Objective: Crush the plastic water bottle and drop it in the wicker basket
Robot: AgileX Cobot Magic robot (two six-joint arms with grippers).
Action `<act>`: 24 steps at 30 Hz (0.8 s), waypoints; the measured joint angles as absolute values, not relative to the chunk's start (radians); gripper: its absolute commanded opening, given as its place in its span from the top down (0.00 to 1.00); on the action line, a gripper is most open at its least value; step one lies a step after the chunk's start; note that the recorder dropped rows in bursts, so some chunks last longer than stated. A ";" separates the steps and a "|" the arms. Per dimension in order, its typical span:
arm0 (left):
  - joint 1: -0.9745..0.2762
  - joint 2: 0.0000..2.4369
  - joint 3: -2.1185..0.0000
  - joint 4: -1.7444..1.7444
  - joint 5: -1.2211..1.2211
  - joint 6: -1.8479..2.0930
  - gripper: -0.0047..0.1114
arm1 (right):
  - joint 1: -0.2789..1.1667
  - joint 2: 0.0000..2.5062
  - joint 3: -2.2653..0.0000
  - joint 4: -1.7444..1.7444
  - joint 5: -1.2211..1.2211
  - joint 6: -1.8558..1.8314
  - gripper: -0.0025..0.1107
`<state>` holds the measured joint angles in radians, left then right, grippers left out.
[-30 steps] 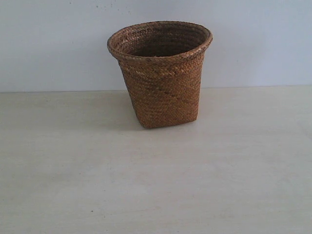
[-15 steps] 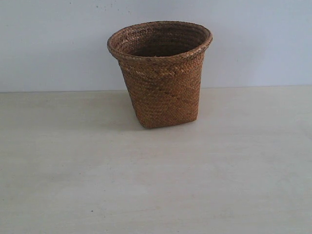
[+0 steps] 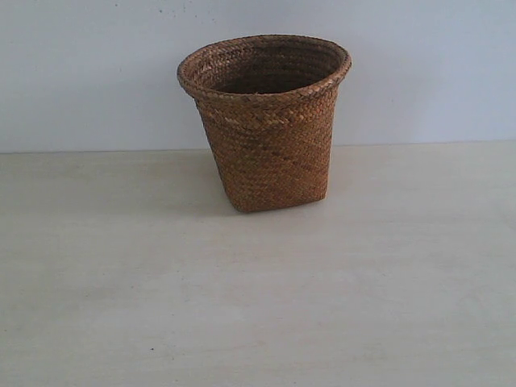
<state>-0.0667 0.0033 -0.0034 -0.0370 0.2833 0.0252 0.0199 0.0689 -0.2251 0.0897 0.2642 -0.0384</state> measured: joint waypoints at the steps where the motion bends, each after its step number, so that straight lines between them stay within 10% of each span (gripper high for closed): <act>1: -0.067 0.003 -0.003 -0.037 0.283 0.025 0.92 | 0.020 0.069 -0.225 0.088 0.267 -0.034 0.98; 24: -0.067 0.003 -0.003 -0.037 0.283 0.021 0.92 | 0.020 0.004 -0.005 0.086 0.305 -0.051 0.98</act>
<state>-0.0667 0.0033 -0.0034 -0.0370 0.2833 0.0215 0.0199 0.0044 -0.0045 0.0855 0.3047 -0.0512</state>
